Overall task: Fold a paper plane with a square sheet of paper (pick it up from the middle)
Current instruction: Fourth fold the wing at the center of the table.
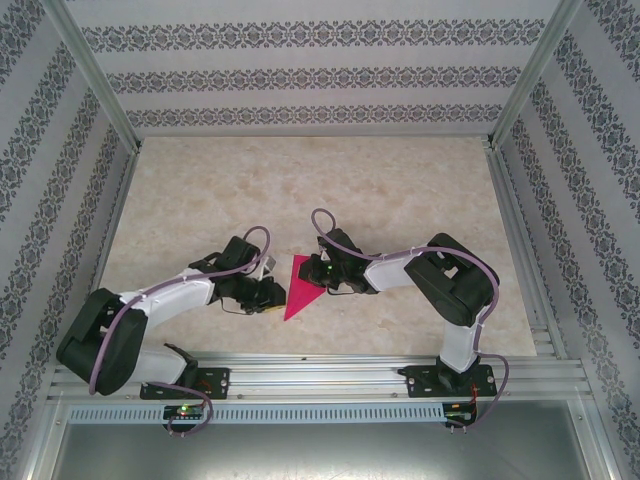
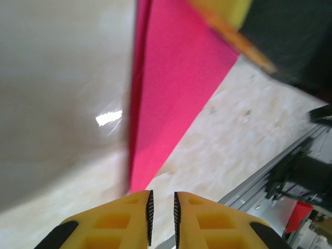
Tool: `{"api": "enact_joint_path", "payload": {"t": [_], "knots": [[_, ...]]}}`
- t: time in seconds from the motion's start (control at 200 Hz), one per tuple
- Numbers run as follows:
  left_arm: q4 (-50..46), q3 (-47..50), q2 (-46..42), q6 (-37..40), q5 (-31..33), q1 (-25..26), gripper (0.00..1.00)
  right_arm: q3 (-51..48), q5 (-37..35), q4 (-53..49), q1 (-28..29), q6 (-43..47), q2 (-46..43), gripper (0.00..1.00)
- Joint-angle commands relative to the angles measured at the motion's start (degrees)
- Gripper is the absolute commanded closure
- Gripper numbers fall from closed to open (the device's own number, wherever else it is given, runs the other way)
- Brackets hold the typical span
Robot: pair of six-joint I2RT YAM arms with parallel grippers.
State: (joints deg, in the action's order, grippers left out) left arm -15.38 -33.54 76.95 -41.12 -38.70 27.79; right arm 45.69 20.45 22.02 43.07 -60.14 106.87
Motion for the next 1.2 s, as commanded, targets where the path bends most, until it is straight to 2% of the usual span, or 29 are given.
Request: {"api": "enact_joint_path", "payload": {"t": [0.0, 0.14, 0.235, 0.335, 0.48, 0.565, 0.724, 0.799, 0.904, 1.039, 1.194], "knots": [[10.2, -0.6, 2.2, -5.1, -2.8, 0.8, 0.78, -1.2, -3.6, -6.5, -0.3, 0.0, 2.6, 0.91], [16.7, 0.2, 6.5, -5.6, -9.2, 1.9, 0.78, -1.1, -3.6, -6.4, -0.3, 0.0, 2.7, 0.91], [17.2, 1.6, 8.2, -4.7, -11.7, 2.1, 0.77, -1.0, -3.7, -6.6, -0.3, 0.2, 2.7, 0.91], [10.7, 2.2, 10.8, -1.5, -9.6, 2.2, 0.77, -1.0, -3.7, -6.5, -0.3, 0.1, 3.0, 0.91], [8.6, 5.4, 13.2, -0.4, -8.9, 2.2, 0.78, -1.3, -3.8, -6.6, -0.3, 0.0, 2.8, 0.90], [8.1, 7.3, 11.4, -0.2, -9.3, 2.2, 0.78, -1.6, -4.0, -6.9, -0.4, 0.0, 2.6, 0.90], [-3.2, 6.1, 4.3, 4.1, -7.8, 2.2, 0.78, -2.3, -4.3, -6.9, -0.6, 0.2, 2.0, 0.89], [-3.6, 6.5, 0.0, 2.8, -7.8, 2.2, 0.77, -2.0, -3.9, -6.9, -0.7, 0.5, 2.0, 0.89], [-9.0, 4.0, -4.5, 3.1, -3.3, 2.2, 0.78, -1.3, -3.6, -7.8, -0.6, 1.4, 1.7, 0.89], [-11.5, 1.3, -9.5, 2.0, 3.9, 2.2, 0.78, 1.5, -3.0, -12.2, -0.8, 5.7, 0.6, 0.89], [-11.6, -0.9, -10.9, -0.1, 10.9, 2.0, 0.78, 8.0, 2.8, -20.3, -0.9, 19.3, 0.1, 0.88]]}}
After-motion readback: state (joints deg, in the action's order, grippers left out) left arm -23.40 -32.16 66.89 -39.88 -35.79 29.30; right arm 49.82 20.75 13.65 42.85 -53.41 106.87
